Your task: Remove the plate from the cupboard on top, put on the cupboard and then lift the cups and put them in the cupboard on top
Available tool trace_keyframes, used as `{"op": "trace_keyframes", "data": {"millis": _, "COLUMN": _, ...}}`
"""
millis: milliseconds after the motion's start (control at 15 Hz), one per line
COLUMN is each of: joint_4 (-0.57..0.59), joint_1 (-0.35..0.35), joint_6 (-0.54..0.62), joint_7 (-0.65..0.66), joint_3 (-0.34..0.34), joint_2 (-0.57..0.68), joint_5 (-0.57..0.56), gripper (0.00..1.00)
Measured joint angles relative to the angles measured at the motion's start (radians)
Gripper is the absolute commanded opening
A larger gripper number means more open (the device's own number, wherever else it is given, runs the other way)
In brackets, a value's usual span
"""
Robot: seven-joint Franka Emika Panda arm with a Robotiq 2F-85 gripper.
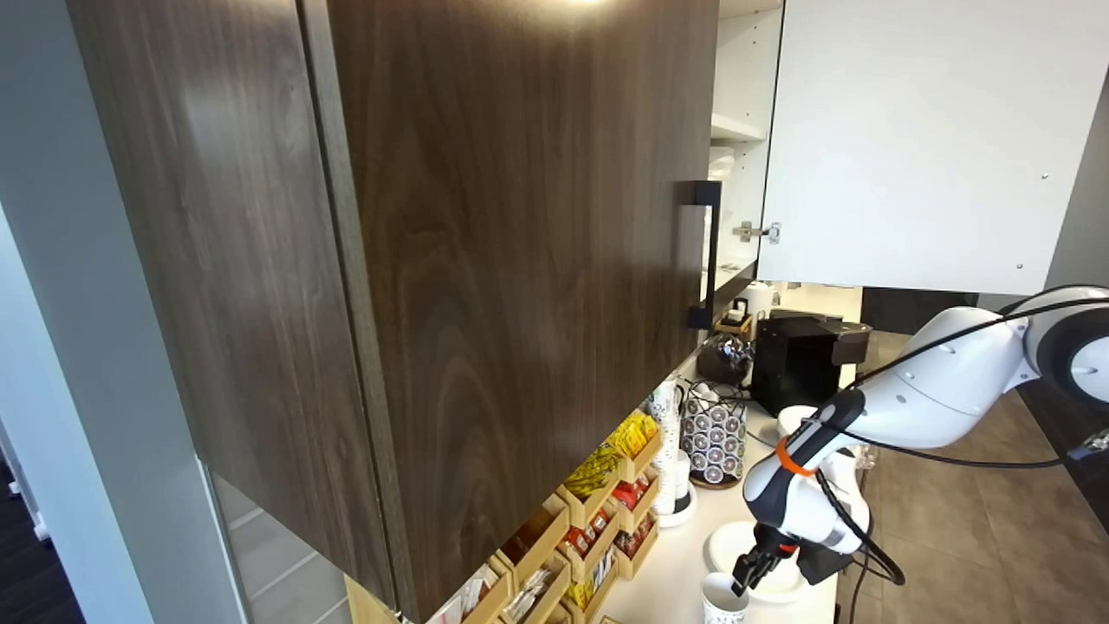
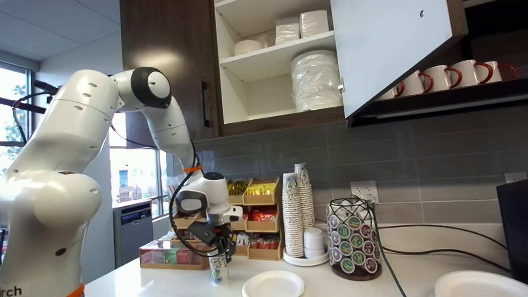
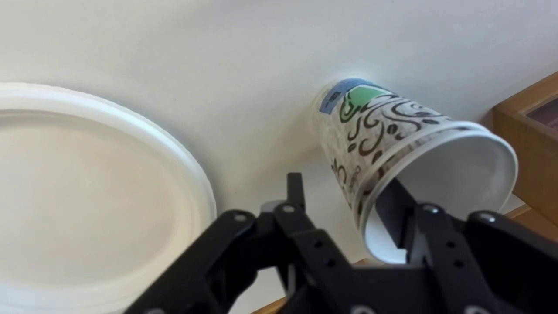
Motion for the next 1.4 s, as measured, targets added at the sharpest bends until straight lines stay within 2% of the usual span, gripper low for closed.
{"op": "trace_keyframes", "data": {"millis": 133, "joint_4": 0.001, "joint_1": -0.003, "joint_6": 0.0, "joint_7": 0.013, "joint_3": -0.001, "joint_2": 0.005, "joint_5": 0.0, "gripper": 0.02}}
{"op": "trace_keyframes", "data": {"millis": 200, "joint_4": 0.001, "joint_1": -0.006, "joint_6": 0.0, "joint_7": 0.018, "joint_3": -0.001, "joint_2": 0.008, "joint_5": 0.0, "gripper": 0.0}}
{"op": "trace_keyframes", "data": {"millis": 533, "joint_4": 0.014, "joint_1": -0.032, "joint_6": -0.018, "joint_7": 0.034, "joint_3": -0.002, "joint_2": 0.003, "joint_5": 0.029, "gripper": 0.01}}
{"op": "trace_keyframes", "data": {"millis": 800, "joint_4": 0.018, "joint_1": -0.077, "joint_6": -0.065, "joint_7": 0.034, "joint_3": -0.005, "joint_2": -0.051, "joint_5": 0.076, "gripper": 0.01}}
{"op": "trace_keyframes", "data": {"millis": 1200, "joint_4": -0.024, "joint_1": -0.157, "joint_6": -0.153, "joint_7": 0.051, "joint_3": -0.06, "joint_2": -0.27, "joint_5": 0.092, "gripper": 0.01}}
{"op": "trace_keyframes", "data": {"millis": 1400, "joint_4": -0.065, "joint_1": -0.188, "joint_6": -0.182, "joint_7": 0.102, "joint_3": -0.098, "joint_2": -0.4, "joint_5": 0.037, "gripper": 0.01}}
